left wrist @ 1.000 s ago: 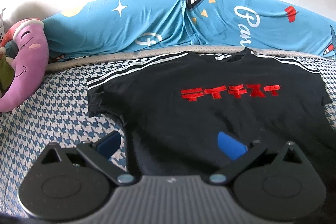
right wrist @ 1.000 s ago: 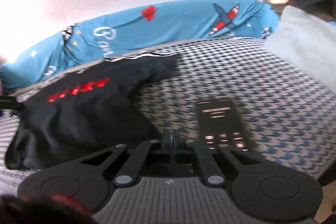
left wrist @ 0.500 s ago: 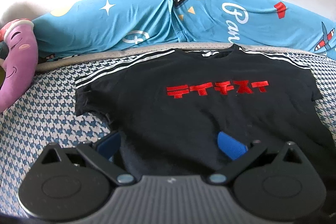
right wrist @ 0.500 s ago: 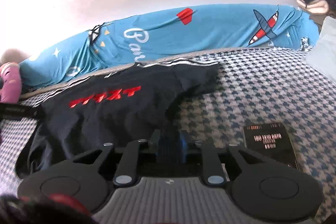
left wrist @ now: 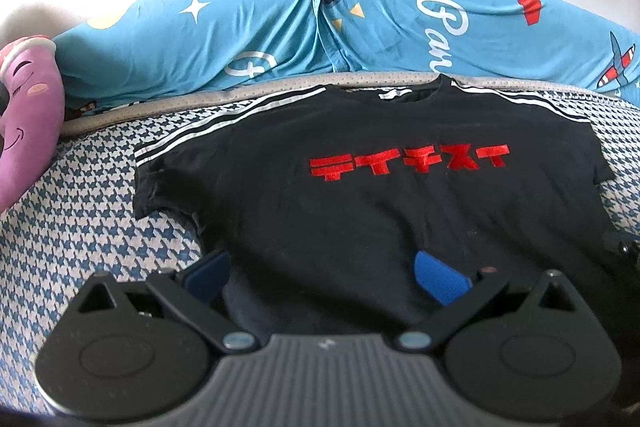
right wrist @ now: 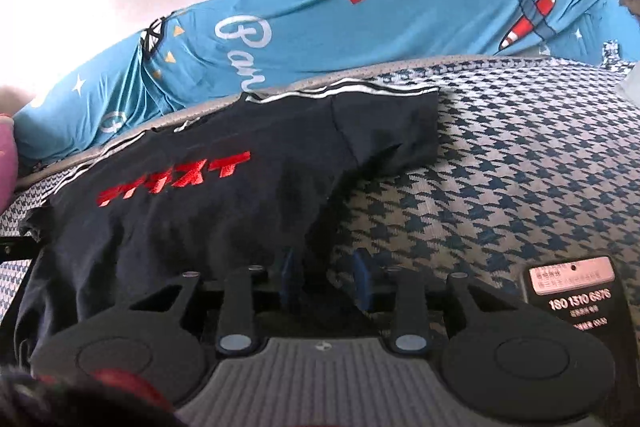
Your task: Fold clothes
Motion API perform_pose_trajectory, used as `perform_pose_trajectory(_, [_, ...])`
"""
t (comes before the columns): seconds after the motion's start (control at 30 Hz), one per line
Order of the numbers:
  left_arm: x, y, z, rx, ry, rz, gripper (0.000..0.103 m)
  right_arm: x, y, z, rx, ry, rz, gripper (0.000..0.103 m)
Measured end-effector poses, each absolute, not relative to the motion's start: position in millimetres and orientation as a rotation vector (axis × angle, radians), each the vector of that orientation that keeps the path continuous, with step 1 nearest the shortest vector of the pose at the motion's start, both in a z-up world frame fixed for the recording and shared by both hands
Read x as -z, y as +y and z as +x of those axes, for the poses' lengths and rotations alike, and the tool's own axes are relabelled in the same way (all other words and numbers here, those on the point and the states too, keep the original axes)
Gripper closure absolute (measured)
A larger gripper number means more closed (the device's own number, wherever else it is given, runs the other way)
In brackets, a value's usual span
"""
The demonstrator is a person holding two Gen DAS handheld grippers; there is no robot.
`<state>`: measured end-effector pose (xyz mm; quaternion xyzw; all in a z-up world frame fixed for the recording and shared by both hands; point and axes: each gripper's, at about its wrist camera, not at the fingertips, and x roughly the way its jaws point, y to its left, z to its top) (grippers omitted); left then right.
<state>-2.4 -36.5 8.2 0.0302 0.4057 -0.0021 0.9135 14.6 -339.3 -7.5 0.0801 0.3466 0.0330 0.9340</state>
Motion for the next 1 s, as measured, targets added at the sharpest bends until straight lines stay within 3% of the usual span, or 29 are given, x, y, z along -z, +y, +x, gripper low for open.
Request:
perform_pose_trajectory(0.4, [-5.8,-34.9,-1.3,-0.004,0.844,0.066,0.000,-1.4,-357.9,12.6,0.263,0.616,0.170,0.098])
perform_pose_trajectory(1.0, [-14.9,9.2,-2.4,-0.093,0.835,0.000,0.000,-4.2,-338.7,19.9,-0.018,0.642,0.218,0.094])
